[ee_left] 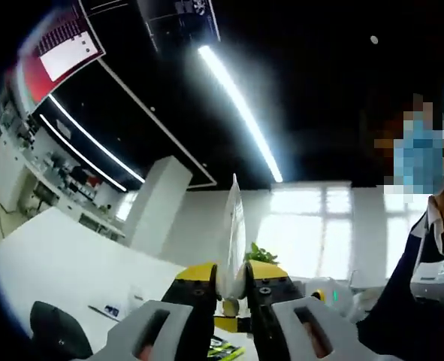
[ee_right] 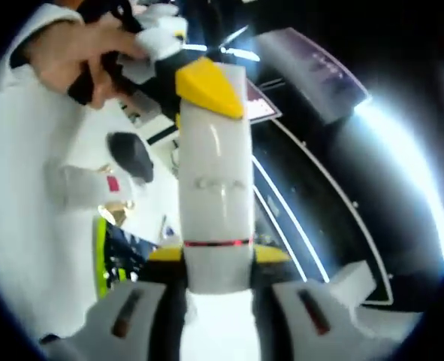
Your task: Arrange the skincare products in the storage area until every visible bottle or jar stands upright without overlapping.
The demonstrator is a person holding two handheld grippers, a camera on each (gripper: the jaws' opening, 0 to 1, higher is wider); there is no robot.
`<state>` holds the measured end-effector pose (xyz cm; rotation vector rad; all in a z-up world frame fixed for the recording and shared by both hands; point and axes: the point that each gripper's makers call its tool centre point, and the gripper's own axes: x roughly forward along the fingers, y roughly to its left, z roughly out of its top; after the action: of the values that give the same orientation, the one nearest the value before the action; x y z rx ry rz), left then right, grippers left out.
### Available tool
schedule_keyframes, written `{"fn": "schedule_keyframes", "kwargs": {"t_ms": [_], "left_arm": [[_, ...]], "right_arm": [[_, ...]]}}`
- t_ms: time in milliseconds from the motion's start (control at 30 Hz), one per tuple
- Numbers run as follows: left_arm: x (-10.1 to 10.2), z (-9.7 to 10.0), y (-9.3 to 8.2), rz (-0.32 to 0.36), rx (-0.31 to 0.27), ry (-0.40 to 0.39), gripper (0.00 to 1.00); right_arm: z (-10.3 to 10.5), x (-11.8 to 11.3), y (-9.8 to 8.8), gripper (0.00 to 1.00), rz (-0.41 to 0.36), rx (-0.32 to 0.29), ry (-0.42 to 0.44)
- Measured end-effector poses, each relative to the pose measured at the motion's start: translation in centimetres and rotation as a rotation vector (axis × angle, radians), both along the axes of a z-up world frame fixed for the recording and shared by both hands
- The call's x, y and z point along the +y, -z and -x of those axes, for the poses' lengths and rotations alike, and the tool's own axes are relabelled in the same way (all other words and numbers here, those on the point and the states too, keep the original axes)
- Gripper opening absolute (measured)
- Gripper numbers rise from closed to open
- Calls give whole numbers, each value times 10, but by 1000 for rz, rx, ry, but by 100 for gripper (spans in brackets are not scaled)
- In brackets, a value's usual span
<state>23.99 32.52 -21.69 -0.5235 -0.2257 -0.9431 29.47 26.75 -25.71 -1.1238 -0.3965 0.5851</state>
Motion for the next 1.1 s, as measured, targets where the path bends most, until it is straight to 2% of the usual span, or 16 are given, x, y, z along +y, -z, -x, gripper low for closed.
{"fn": "schedule_keyframes", "kwargs": {"t_ms": [133, 200, 500, 533, 600, 633, 733, 867, 1100], "left_arm": [[-2, 1, 1, -11, -2, -7, 14], [-4, 2, 1, -26, -34, -16, 13], [-11, 6, -6, -102, -99, -43, 12], [-9, 5, -8, -140, -117, -86, 12], [-13, 11, -15, -194, -198, -114, 12], [-15, 11, -16, -198, -204, -112, 12], [-18, 8, -15, -182, -188, -98, 12], [-22, 6, -23, -143, -170, -71, 12], [-39, -2, -30, -182, -123, -14, 12]], "right_arm": [[-2, -1, 2, 30, 7, 9, 6], [-3, -2, 1, 30, 11, -1, 11], [-5, -5, -1, 31, 34, -22, 24], [-4, -5, -2, 31, 30, -23, 19], [-3, -5, -7, 30, 14, -43, 15], [-3, -6, -7, 30, 21, -41, 18], [-5, -11, -8, 30, 6, -26, 30], [-3, -16, -15, 33, -26, -62, 30], [-6, -30, -18, 37, -100, 0, 15]]}}
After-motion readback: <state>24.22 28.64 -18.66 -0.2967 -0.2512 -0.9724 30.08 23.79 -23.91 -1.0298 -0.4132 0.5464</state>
